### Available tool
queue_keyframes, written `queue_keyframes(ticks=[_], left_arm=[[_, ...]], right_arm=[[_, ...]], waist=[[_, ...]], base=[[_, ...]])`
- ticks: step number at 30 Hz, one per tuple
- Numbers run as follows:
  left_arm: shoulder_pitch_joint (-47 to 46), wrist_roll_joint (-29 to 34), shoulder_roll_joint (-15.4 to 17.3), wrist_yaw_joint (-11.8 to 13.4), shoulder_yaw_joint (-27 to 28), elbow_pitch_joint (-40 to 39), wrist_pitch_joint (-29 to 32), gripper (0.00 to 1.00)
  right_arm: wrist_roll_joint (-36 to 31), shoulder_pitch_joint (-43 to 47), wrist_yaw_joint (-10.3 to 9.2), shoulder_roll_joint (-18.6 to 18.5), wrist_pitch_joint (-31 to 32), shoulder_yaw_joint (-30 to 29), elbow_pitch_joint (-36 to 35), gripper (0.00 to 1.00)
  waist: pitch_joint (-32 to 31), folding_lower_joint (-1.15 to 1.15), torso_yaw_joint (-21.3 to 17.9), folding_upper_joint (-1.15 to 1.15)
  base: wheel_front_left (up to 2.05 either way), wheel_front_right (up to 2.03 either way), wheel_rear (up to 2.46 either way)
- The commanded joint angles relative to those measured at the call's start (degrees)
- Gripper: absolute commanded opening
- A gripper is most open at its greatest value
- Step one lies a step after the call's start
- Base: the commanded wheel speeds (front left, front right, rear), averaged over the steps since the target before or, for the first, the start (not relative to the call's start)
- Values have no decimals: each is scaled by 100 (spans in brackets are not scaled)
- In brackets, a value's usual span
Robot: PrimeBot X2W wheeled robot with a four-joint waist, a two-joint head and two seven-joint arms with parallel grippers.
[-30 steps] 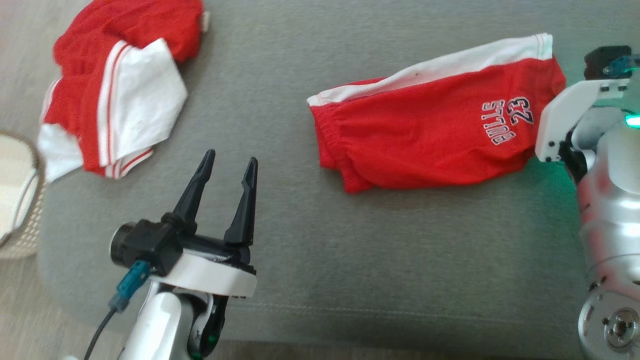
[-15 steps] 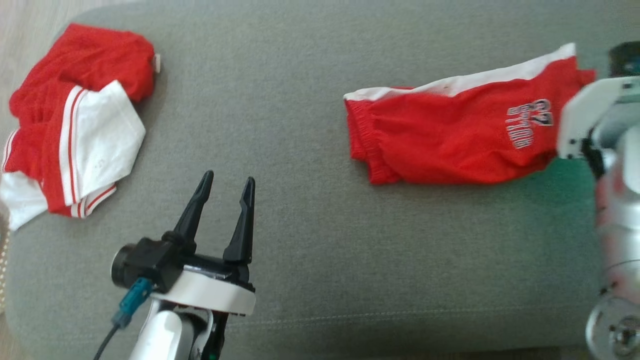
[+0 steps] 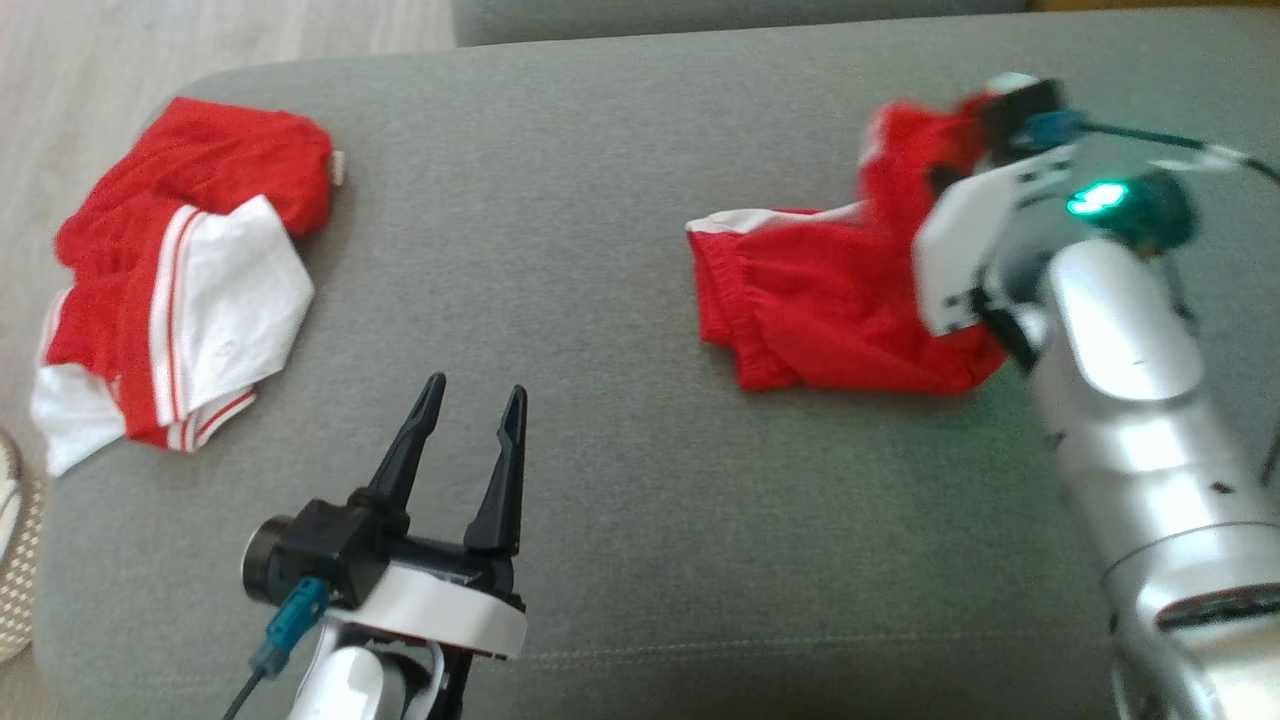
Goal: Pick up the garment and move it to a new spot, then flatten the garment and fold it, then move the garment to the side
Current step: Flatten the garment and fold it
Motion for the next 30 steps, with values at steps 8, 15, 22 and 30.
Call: queue_keyframes(ticks=[8, 15, 22, 30], left_arm=[[-116, -87, -8, 85, 138, -172, -30, 100], [-186, -163, -8, 96, 99, -164, -30, 100], [-129, -168, -8, 193, 200, -202, -30, 100], [8, -119, -8, 293, 339, -260, -30, 100]], right_arm=[[1478, 485, -2, 152, 598, 1653, -1318, 0], [1768, 1045, -2, 153, 821, 1697, -1940, 100], [1881, 1540, -2, 153, 276, 989, -3135, 100], [957, 2308, -2, 153, -210, -372, -3873, 100]], waist=[[52, 0, 286, 0], [119, 0, 428, 0], [23, 0, 340, 0], [-93, 0, 114, 0]], base=[[0, 0, 0], [0, 0, 0], [0, 0, 0], [0, 0, 0]])
